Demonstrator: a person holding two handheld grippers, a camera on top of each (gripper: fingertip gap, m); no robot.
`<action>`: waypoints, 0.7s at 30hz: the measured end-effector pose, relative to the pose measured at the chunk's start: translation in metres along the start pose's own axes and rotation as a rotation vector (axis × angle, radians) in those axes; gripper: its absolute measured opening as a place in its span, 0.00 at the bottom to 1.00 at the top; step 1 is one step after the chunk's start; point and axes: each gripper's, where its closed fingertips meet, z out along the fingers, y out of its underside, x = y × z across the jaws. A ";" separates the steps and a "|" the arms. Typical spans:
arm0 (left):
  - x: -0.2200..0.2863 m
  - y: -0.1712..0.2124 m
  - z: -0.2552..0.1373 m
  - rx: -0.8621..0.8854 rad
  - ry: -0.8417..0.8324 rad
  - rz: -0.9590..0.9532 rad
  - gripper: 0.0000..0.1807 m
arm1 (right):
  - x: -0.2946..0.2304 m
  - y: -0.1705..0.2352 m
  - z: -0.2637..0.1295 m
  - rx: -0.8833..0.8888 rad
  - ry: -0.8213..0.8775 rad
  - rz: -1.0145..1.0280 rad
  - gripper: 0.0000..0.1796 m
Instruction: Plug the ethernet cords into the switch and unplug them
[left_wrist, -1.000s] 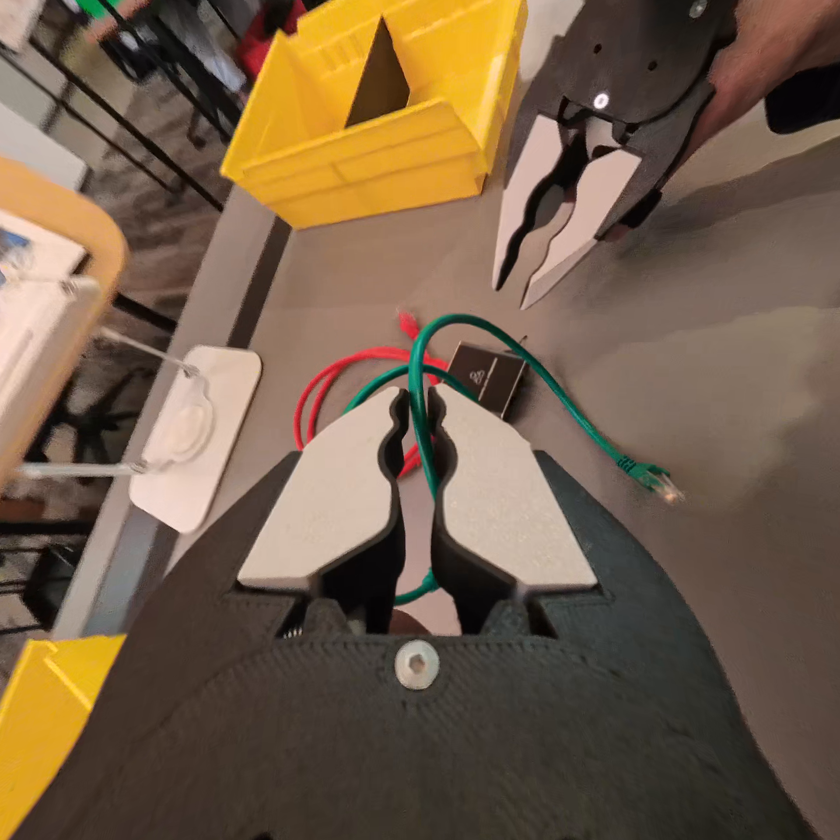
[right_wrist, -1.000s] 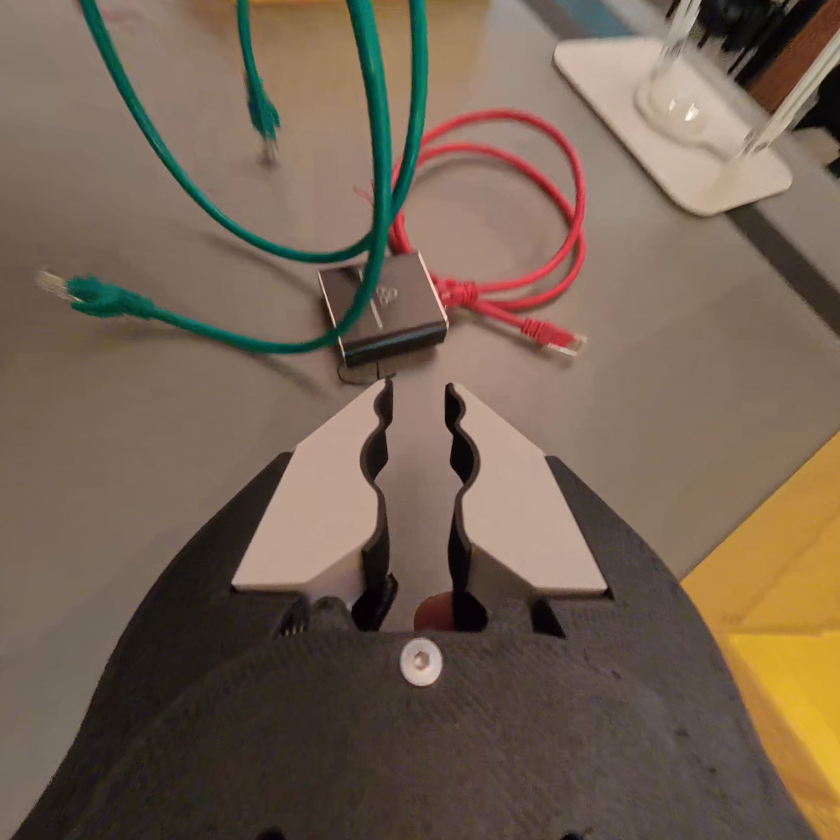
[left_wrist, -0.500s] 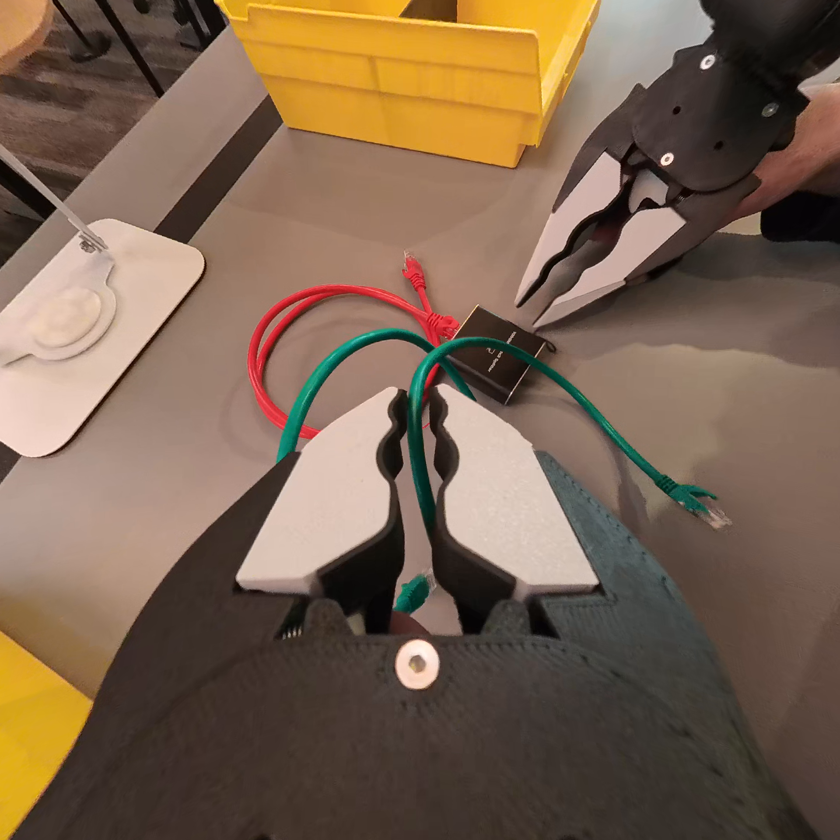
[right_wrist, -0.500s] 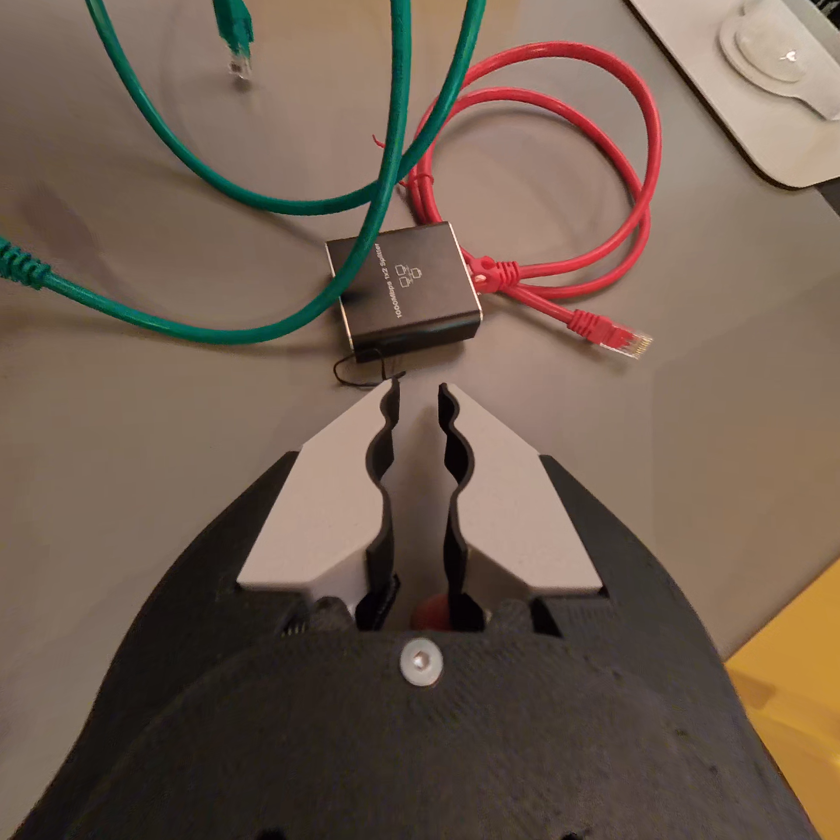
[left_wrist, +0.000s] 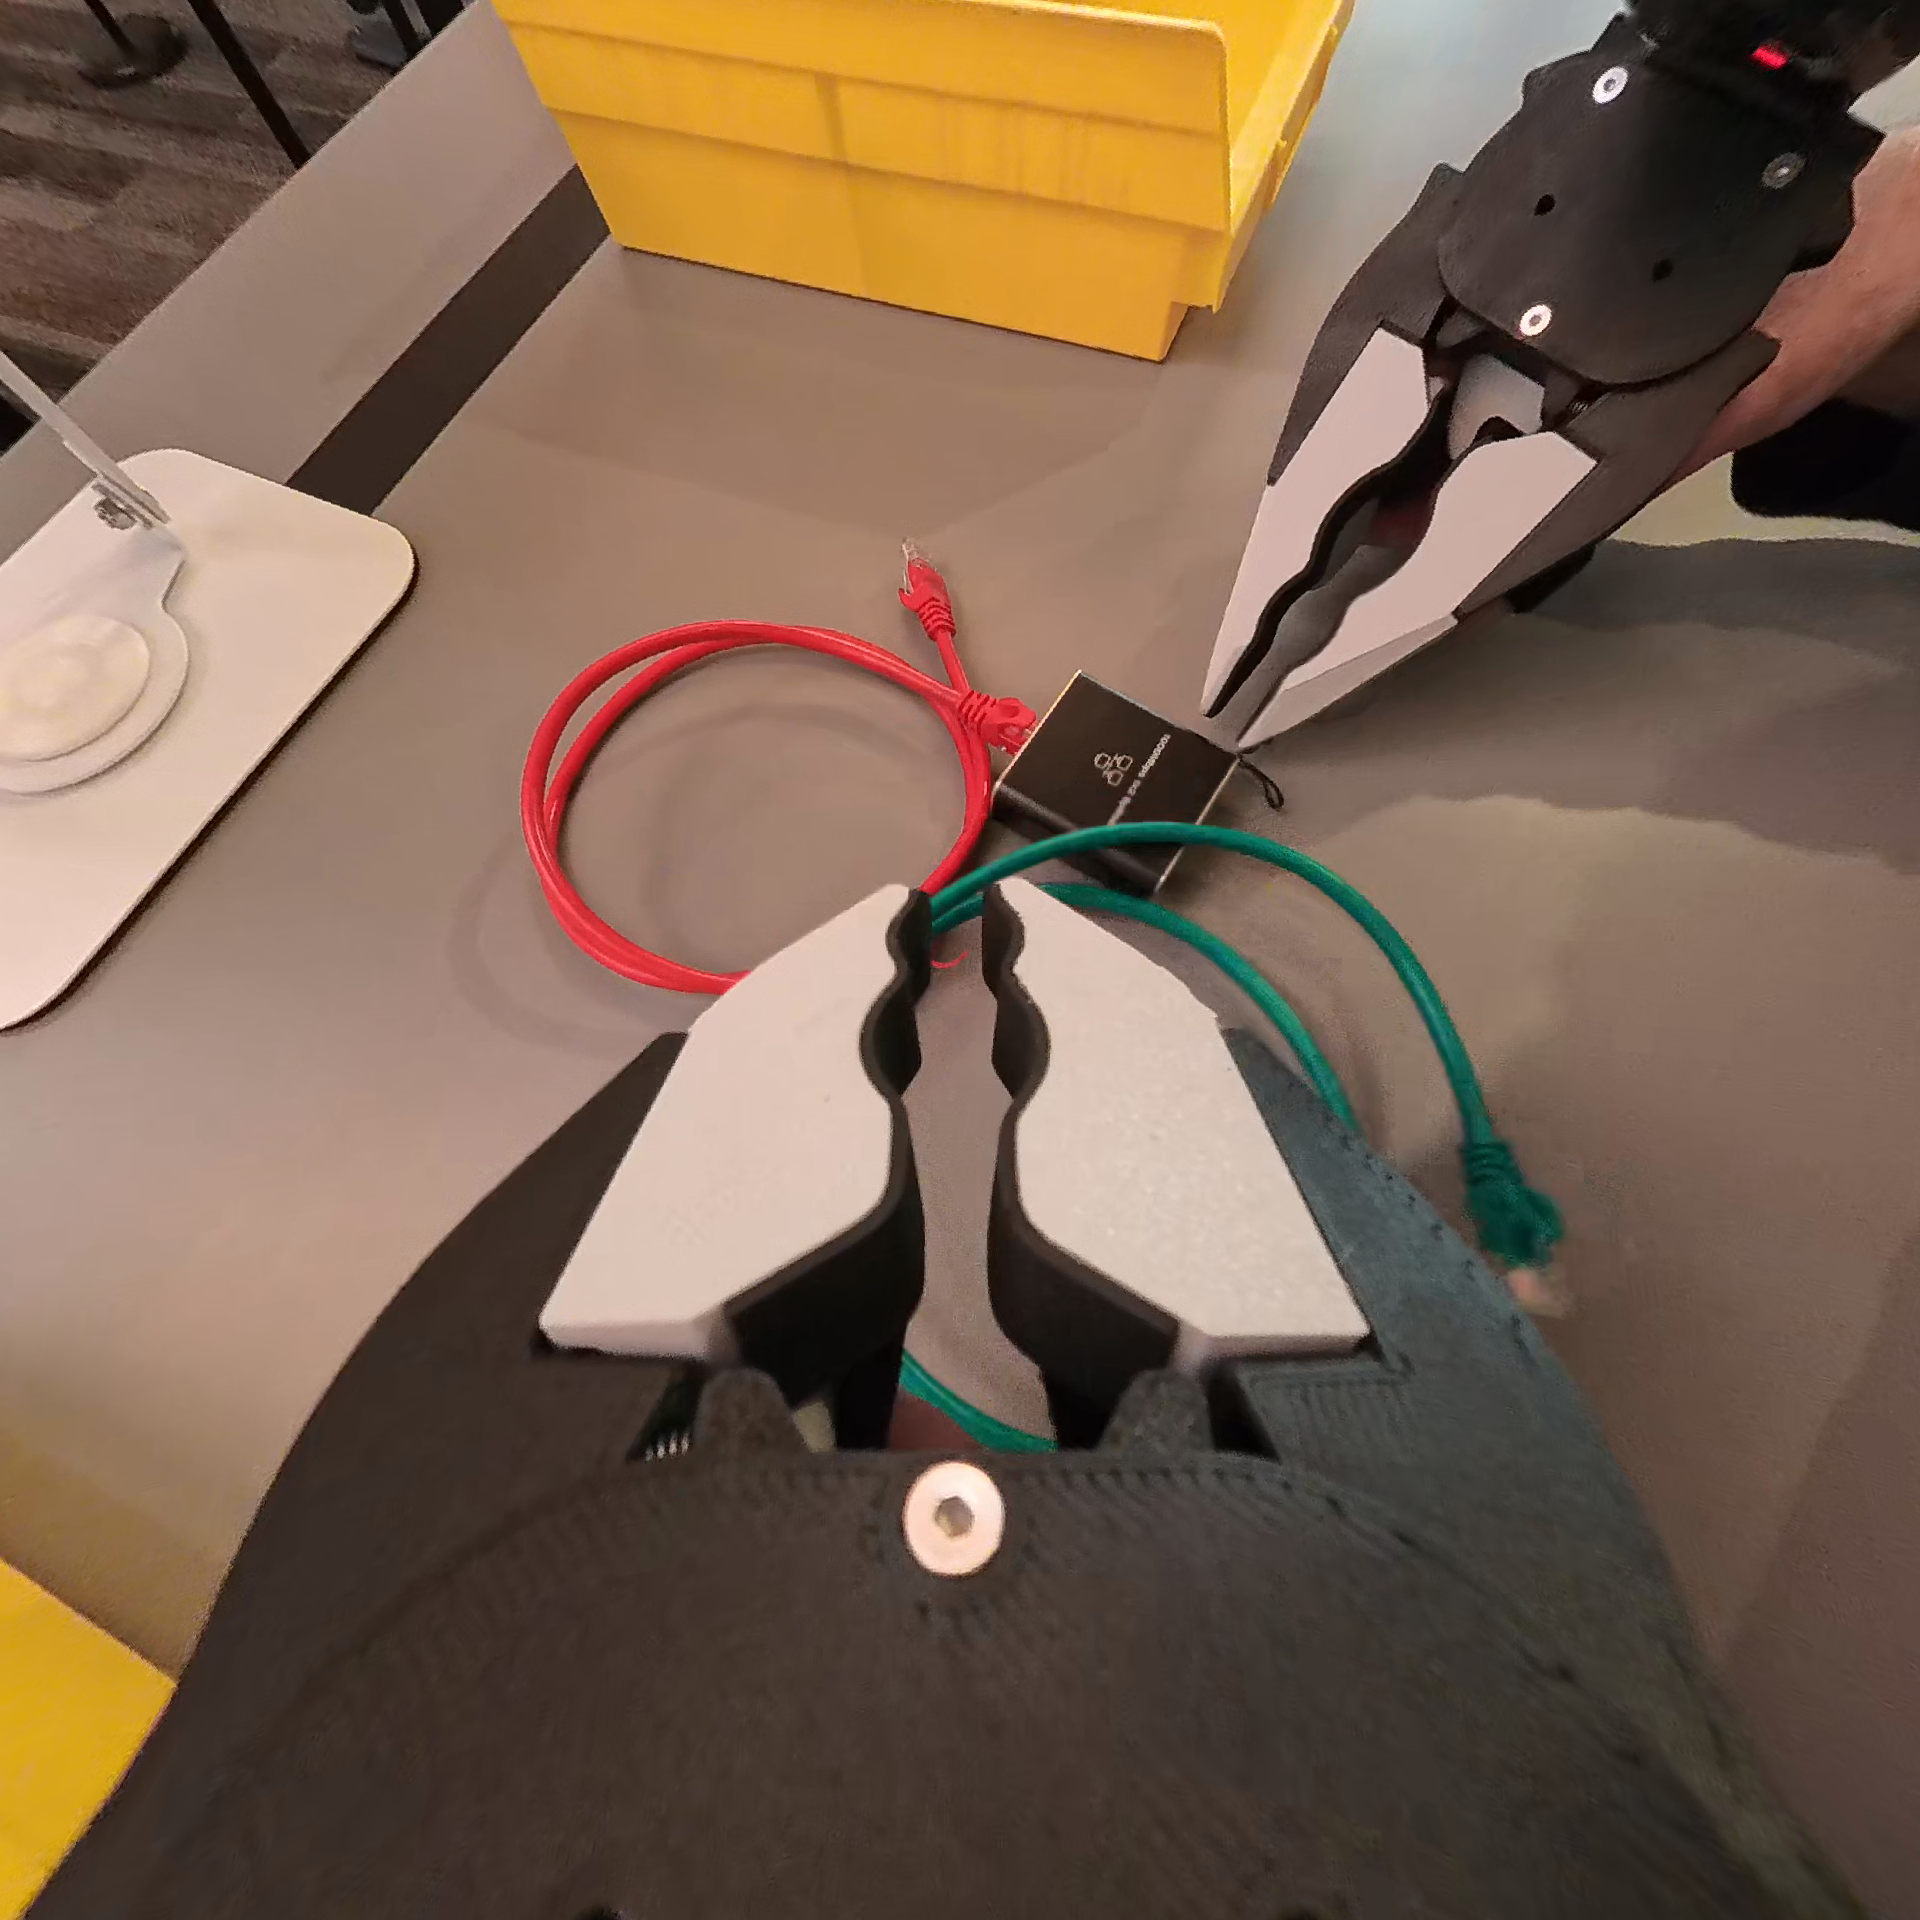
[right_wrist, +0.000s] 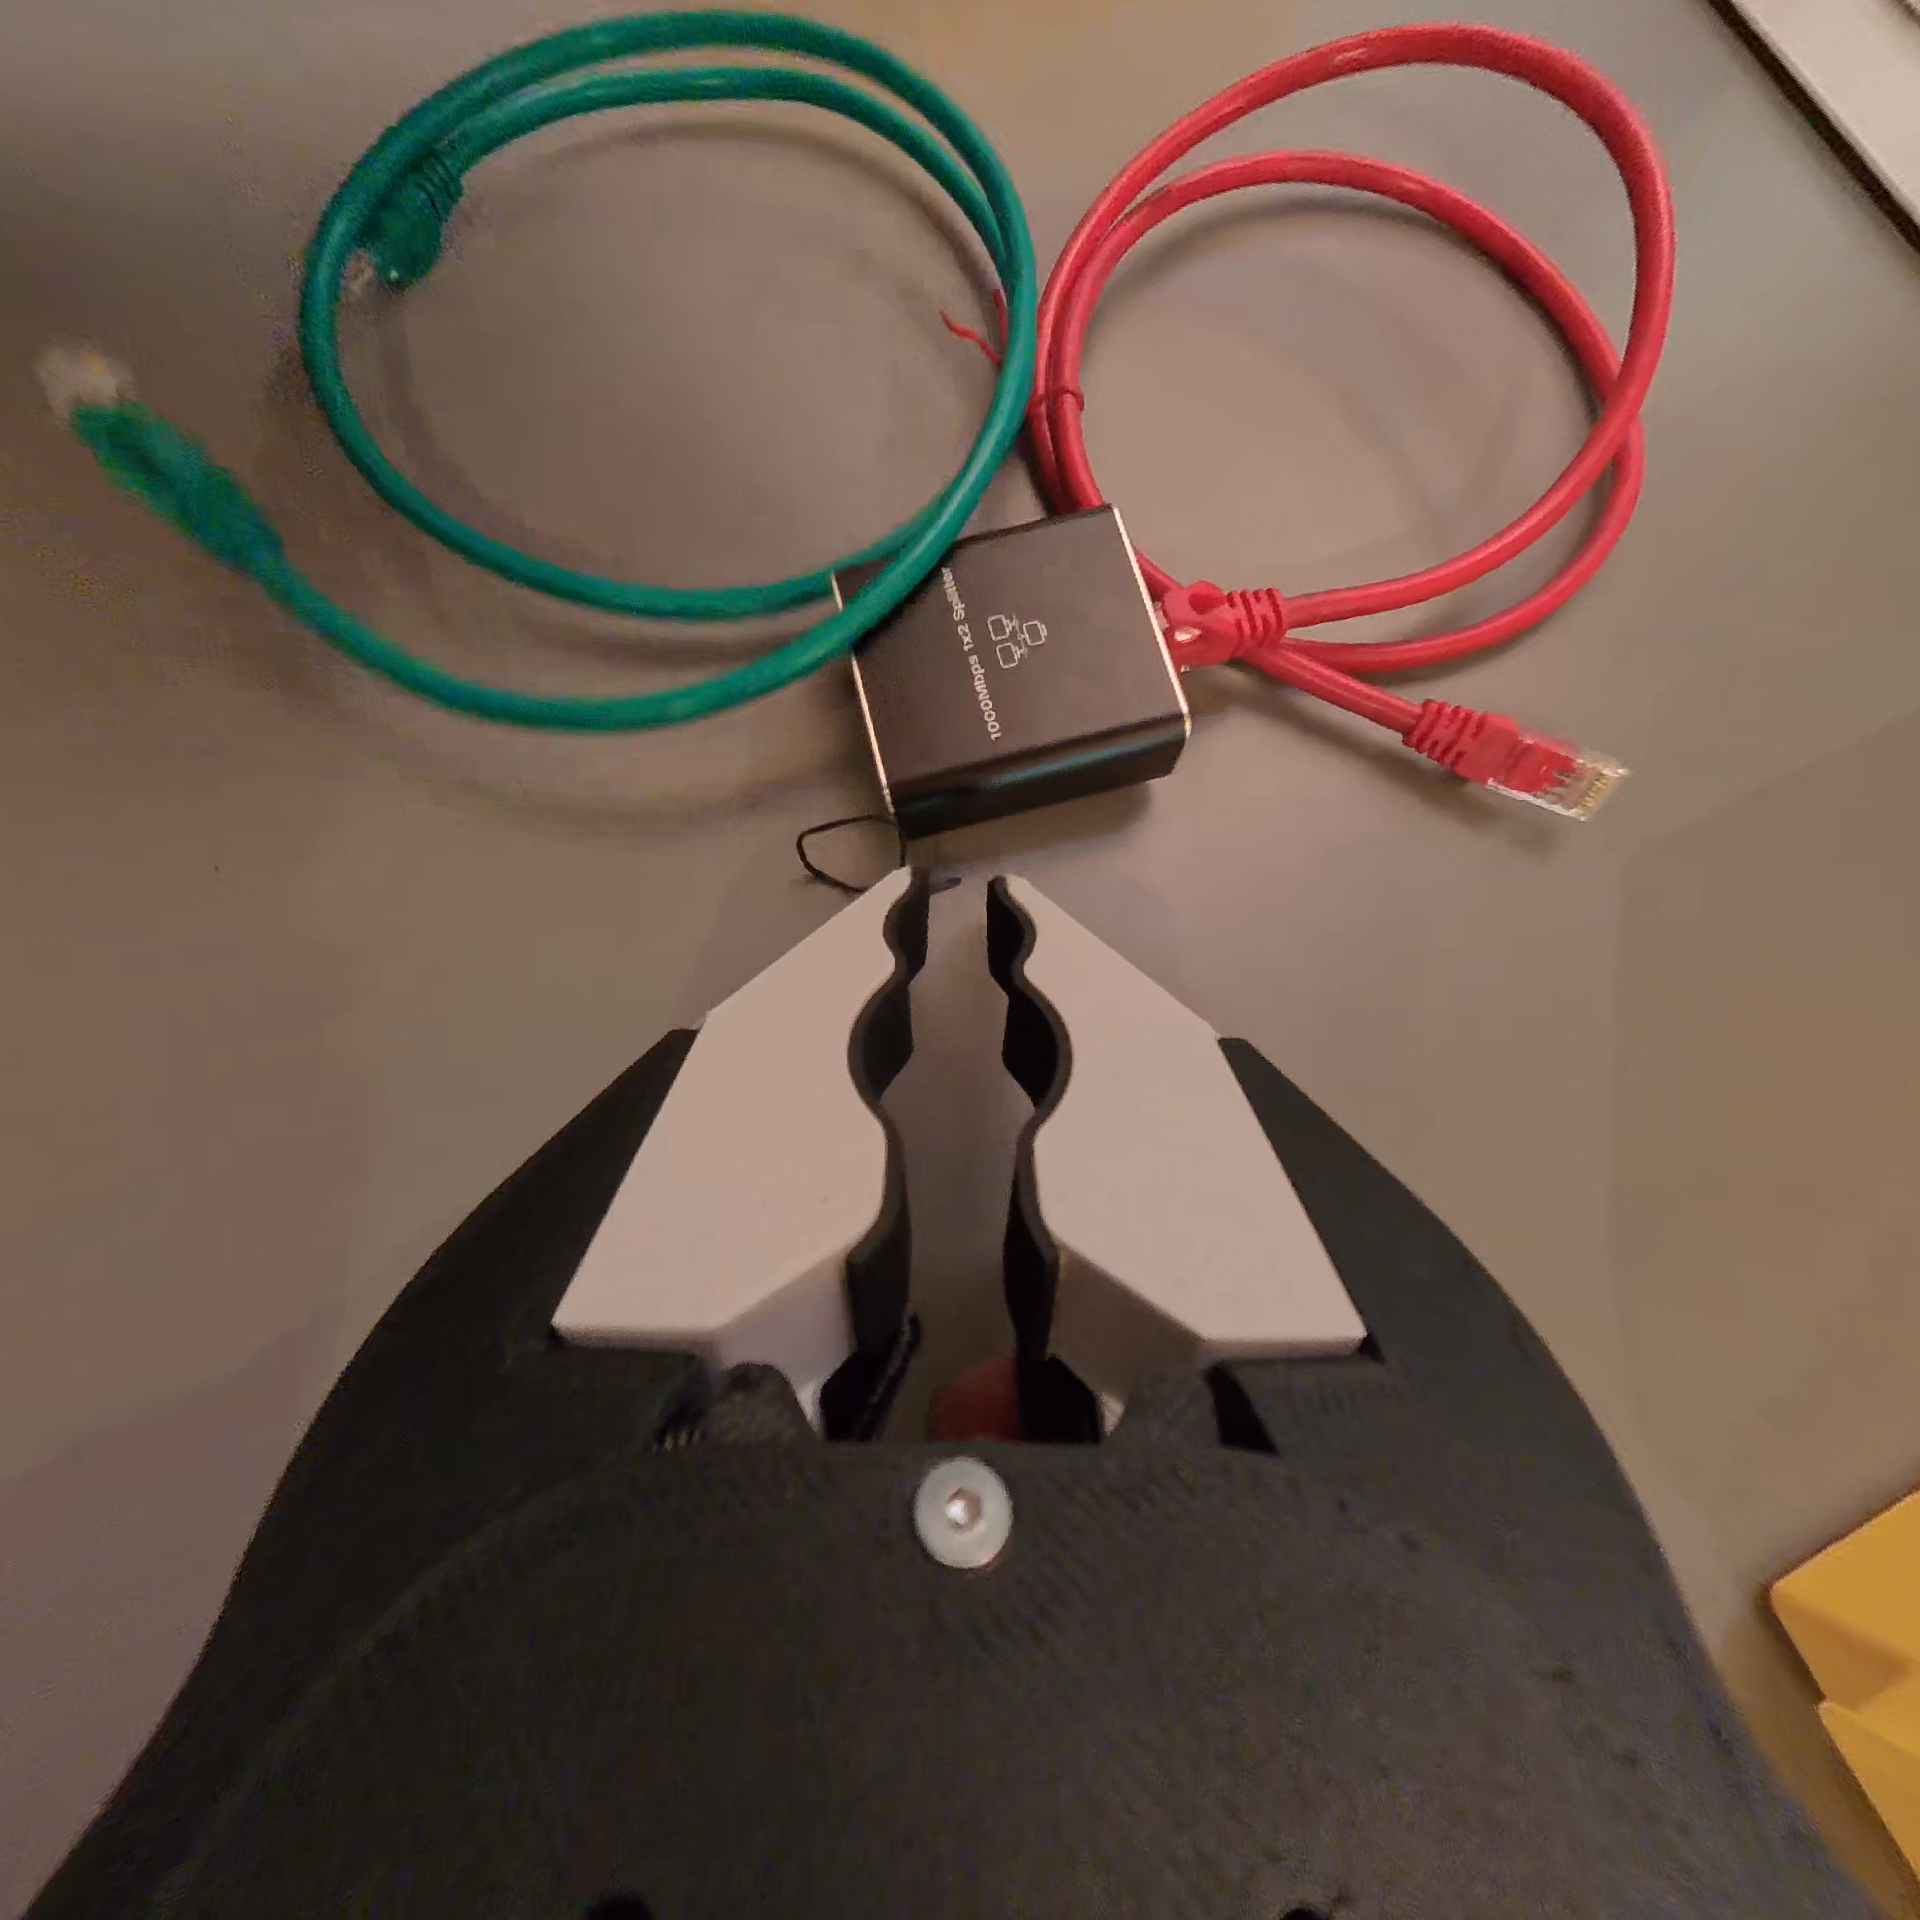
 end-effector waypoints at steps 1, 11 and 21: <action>0.000 0.001 0.001 -0.003 0.001 -0.001 0.05 | -0.001 0.002 0.001 -0.008 -0.007 0.003 0.05; 0.001 0.001 0.002 0.001 0.004 -0.006 0.05 | -0.013 0.007 0.003 -0.042 -0.046 -0.019 0.04; 0.003 0.000 0.003 0.003 0.010 0.001 0.06 | -0.025 -0.009 0.002 0.019 -0.081 -0.024 0.04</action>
